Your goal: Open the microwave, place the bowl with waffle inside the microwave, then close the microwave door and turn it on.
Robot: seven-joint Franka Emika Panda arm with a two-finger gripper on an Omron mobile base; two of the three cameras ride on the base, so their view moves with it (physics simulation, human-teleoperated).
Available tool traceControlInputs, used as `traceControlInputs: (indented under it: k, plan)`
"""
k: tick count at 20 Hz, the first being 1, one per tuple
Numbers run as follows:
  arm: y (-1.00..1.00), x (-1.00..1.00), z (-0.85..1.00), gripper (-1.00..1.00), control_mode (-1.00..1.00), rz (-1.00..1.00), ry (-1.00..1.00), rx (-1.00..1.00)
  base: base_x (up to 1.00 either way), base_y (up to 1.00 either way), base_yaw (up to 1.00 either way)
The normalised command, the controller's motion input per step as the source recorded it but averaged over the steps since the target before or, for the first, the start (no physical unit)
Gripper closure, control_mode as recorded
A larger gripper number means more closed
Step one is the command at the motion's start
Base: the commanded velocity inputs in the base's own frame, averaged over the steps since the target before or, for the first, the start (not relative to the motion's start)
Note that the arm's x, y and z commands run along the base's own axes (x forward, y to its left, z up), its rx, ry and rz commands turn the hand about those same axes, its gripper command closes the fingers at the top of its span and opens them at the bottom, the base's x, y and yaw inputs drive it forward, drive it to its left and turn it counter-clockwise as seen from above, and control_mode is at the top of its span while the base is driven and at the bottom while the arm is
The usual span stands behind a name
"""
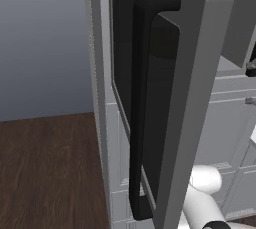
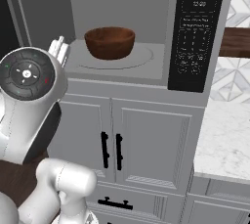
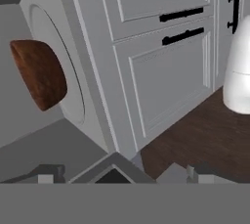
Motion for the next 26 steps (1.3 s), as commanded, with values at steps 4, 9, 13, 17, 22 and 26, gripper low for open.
traceControlInputs:
  k: [4,9,13,17,22,26]
  plan:
    - [0.0,-0.24,-0.01,-1.0,-1.0,0.05,0.0,0.0,0.0,0.0,0.0]
    - [0.13,-0.07,-0.09,-1.0,-1.0,0.05,0.01,0.0,0.0,0.0,0.0]
    - [0.06,-0.08,-0.11,-1.0,-1.0,0.06,0.01,0.0,0.0,0.0,0.0]
    - [0.14,-0.08,-0.14,-1.0,-1.0,0.06,0.0,0.0,0.0,0.0,0.0]
    - [0.2,-0.15,-0.1,-1.0,-1.0,0.02,0.0,0.0,0.0,0.0,0.0]
    - [0.09,-0.62,0.0,-1.0,-1.0,-0.01,-0.07,0.0,0.0,0.0,0.0]
